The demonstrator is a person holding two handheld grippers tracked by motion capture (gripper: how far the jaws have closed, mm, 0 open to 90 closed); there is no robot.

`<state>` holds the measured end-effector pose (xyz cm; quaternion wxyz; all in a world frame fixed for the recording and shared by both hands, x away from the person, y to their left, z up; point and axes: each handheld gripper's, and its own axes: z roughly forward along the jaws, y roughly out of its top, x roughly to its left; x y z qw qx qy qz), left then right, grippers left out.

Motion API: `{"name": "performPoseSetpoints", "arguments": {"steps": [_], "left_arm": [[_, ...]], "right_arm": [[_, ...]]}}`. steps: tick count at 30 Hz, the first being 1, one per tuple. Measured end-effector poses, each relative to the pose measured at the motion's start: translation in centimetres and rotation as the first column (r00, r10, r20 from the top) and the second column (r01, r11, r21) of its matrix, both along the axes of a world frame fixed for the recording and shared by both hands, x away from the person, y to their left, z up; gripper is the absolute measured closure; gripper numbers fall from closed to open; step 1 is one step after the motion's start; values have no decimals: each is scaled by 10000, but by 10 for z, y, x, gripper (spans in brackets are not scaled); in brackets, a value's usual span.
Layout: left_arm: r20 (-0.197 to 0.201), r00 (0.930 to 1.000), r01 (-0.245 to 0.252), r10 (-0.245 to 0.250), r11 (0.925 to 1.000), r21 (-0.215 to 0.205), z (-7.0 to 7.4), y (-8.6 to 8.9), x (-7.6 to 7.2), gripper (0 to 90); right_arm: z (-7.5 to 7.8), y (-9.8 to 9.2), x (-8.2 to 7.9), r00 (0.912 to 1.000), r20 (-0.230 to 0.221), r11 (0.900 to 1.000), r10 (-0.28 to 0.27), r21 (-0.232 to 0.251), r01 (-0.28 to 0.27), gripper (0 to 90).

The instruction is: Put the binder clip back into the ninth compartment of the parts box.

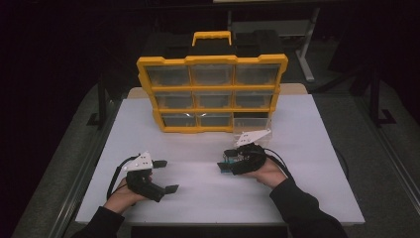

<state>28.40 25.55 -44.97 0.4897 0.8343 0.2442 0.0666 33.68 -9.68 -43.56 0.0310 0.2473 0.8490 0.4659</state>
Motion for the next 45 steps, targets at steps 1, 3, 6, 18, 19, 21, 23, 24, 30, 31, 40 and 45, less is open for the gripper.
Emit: {"name": "performPoseSetpoints", "arguments": {"steps": [1,3,6,18,19,21,23,24,30,31,40,45], "left_arm": [[-3,10000,-7,7,10000,-13,0,0,0,4],[-2,10000,0,0,10000,-2,0,0,0,4],[2,10000,-3,3,10000,-5,0,0,0,4],[8,10000,14,-14,10000,-10,0,0,0,4],[5,10000,13,-13,10000,-11,0,0,0,4],[6,10000,13,-13,10000,-15,0,0,0,4],[4,10000,17,-17,10000,-5,0,0,0,4],[1,10000,23,-23,10000,0,0,0,0,4],[5,10000,26,-26,10000,3,0,0,0,4],[5,10000,26,-26,10000,-2,0,0,0,4],[2,10000,39,-39,10000,-5,0,0,0,4],[-2,10000,39,-39,10000,-11,0,0,0,4]], "right_arm": [[0,0,0,10000,-4,10000,23,-13,-23,449],[0,-1,0,10000,-41,10000,82,-28,-82,470],[0,-4,0,9999,-44,9999,112,-56,-112,497],[-5,-5,0,9994,-93,9983,345,-461,-349,630],[-5,-5,0,9993,-102,9981,358,-508,-363,643],[-6,-4,0,9990,-87,9974,428,-573,-432,678],[-7,-4,0,9989,-109,9971,451,-614,-457,707],[-7,-4,0,9989,-104,9969,457,-630,-463,731],[-7,-3,0,9977,-122,9955,670,-661,-677,821],[-7,-3,0,9975,-128,9954,702,-651,-709,848],[-3,-4,-1,9969,-50,9956,781,-509,-783,872],[3,-5,-3,9962,2,9955,870,-377,-869,873]]}}
